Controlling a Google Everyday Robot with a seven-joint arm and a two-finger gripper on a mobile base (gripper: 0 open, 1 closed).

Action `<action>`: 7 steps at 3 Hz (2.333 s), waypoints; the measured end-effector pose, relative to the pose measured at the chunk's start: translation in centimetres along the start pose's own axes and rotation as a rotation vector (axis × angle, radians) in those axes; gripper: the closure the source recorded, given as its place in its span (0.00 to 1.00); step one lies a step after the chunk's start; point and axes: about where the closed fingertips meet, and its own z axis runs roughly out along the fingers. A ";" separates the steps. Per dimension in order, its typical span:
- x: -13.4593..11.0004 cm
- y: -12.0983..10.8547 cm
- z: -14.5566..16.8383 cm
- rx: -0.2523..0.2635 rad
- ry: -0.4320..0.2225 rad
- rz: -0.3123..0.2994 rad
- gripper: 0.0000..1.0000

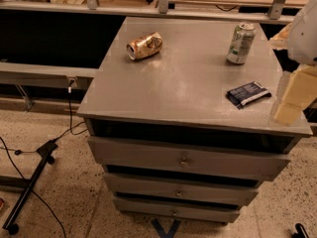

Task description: Move 7up can near orange can

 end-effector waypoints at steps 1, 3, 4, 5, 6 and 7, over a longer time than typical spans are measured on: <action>0.0 0.0 0.0 0.000 0.000 0.000 0.00; 2.5 -5.1 -0.8 0.135 -0.014 0.155 0.00; 5.2 -10.3 -1.3 0.232 -0.042 0.305 0.00; 7.7 -16.2 -1.4 0.323 -0.119 0.415 0.00; 7.4 -21.4 -0.4 0.373 -0.136 0.466 0.00; 7.3 -21.3 -0.1 0.364 -0.141 0.463 0.00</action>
Offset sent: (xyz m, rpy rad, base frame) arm 0.0260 -0.0156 0.0047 0.0374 -0.0631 -0.0742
